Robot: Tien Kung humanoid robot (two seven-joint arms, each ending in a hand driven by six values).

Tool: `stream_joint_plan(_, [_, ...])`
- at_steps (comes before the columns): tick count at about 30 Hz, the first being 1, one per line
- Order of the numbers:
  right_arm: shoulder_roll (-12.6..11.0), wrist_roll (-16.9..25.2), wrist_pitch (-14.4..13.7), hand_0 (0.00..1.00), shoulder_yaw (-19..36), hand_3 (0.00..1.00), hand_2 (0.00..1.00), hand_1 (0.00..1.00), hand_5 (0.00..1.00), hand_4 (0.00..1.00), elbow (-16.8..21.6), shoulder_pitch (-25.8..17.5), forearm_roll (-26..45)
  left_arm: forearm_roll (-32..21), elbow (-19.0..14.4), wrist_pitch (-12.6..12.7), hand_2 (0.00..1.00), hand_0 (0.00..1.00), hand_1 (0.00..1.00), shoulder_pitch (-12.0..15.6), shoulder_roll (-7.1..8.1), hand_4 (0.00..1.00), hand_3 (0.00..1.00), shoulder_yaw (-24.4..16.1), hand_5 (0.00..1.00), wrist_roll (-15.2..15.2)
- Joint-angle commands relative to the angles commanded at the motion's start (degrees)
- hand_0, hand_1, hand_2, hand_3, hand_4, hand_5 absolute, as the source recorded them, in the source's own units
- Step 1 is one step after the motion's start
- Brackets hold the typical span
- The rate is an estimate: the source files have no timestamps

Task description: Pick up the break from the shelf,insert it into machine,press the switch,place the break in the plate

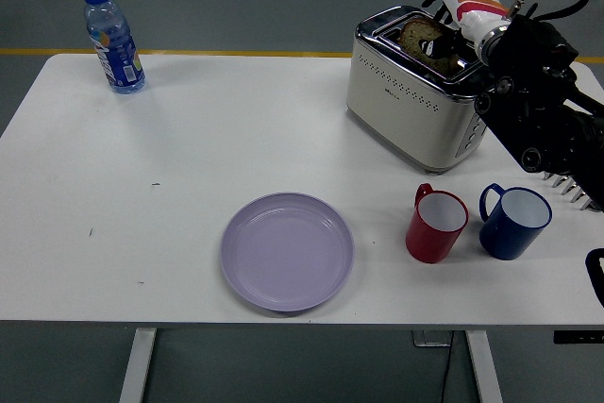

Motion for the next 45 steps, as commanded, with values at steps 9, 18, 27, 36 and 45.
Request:
stream_joint_plan(9, [1.63, -0.21, 0.11, 0.352, -1.71, 0.604, 0.447, 0.398, 0.173, 0.719, -1.43, 1.17, 0.87, 0.45, 0.00, 0.07, 0.799, 0.700, 0.771, -0.45, 0.00, 0.433, 0.712, -0.38, 0.941, -0.08])
stream_joint_plan(18, [2.40, 0.57, -1.47, 0.275, -2.82, 0.569, 0.415, 0.354, 0.170, 0.712, -3.34, 1.70, 1.30, 0.57, 0.00, 0.15, 0.797, 0.699, 0.771, -0.60, 0.00, 0.434, 0.712, -0.41, 0.939, -0.08])
stream_joint_plan(27, [2.81, 1.41, -2.40, 0.134, -3.42, 0.513, 0.408, 0.315, 0.021, 0.578, -4.62, 2.21, -0.49, 0.63, 0.00, 0.16, 0.796, 0.699, 0.771, -0.67, 0.00, 0.434, 0.711, -0.47, 0.934, -0.04])
stream_joint_plan(36, [3.18, 1.89, -2.84, 0.127, -3.82, 0.508, 0.397, 0.301, 0.002, 0.581, -5.99, 2.50, -2.30, 0.40, 0.00, 0.20, 0.797, 0.697, 0.770, -0.82, 0.00, 0.433, 0.710, -0.27, 0.934, -0.10])
stream_joint_plan(45, [2.34, 3.11, -5.09, 0.127, -3.45, 0.503, 0.383, 0.280, 0.002, 0.602, -5.20, 2.85, -3.41, 0.15, 0.00, 0.22, 0.796, 0.696, 0.769, -0.79, 0.00, 0.433, 0.711, -0.09, 0.932, -0.09])
